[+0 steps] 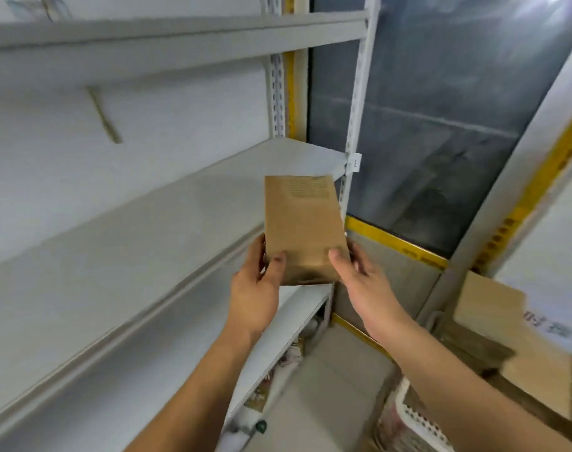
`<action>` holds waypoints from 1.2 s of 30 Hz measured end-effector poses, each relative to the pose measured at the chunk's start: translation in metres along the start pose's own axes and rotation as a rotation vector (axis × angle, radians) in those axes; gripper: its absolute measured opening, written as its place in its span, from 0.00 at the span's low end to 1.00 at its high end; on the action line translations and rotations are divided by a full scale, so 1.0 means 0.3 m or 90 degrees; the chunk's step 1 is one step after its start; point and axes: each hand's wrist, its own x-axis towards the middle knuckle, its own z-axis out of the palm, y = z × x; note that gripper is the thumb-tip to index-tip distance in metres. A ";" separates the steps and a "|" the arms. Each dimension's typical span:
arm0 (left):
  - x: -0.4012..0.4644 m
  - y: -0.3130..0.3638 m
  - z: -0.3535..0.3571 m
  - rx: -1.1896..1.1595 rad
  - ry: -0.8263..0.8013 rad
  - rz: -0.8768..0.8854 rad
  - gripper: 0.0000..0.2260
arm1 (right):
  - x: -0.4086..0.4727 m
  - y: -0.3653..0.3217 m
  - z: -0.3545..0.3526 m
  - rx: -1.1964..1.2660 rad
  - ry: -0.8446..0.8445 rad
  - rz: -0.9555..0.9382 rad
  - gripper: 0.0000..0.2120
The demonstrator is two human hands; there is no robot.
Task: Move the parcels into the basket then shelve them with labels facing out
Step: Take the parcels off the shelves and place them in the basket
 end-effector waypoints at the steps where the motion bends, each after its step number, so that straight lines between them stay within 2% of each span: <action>1: -0.003 -0.005 0.080 0.001 -0.021 -0.009 0.15 | 0.004 0.025 -0.079 0.005 0.019 0.009 0.16; 3: -0.017 -0.006 0.238 0.014 -0.053 -0.017 0.15 | 0.003 0.082 -0.237 0.010 0.056 0.034 0.18; 6: -0.040 -0.014 0.461 0.034 -0.109 -0.039 0.16 | -0.026 0.161 -0.447 0.030 0.092 0.076 0.26; 11: -0.082 -0.022 0.784 0.095 -0.225 -0.046 0.19 | -0.085 0.284 -0.738 0.044 0.166 0.090 0.30; 14: -0.091 -0.033 0.952 0.111 -0.318 -0.039 0.16 | -0.121 0.350 -0.882 0.037 0.234 0.110 0.25; 18: -0.109 -0.071 1.175 0.073 -0.411 -0.034 0.12 | -0.179 0.410 -1.036 0.027 0.339 0.127 0.13; 22: -0.151 -0.129 1.374 0.048 -0.514 -0.042 0.21 | -0.231 0.476 -1.165 0.018 0.423 0.148 0.17; 25: -0.181 -0.183 1.509 0.046 -0.579 -0.066 0.23 | -0.264 0.526 -1.249 0.040 0.490 0.160 0.14; 31: -0.265 -0.254 1.675 0.076 -0.622 -0.135 0.26 | -0.293 0.679 -1.393 0.040 0.504 0.213 0.15; 36: -0.311 -0.282 1.757 0.172 -0.529 -0.125 0.25 | -0.263 0.814 -1.470 0.070 0.458 0.259 0.16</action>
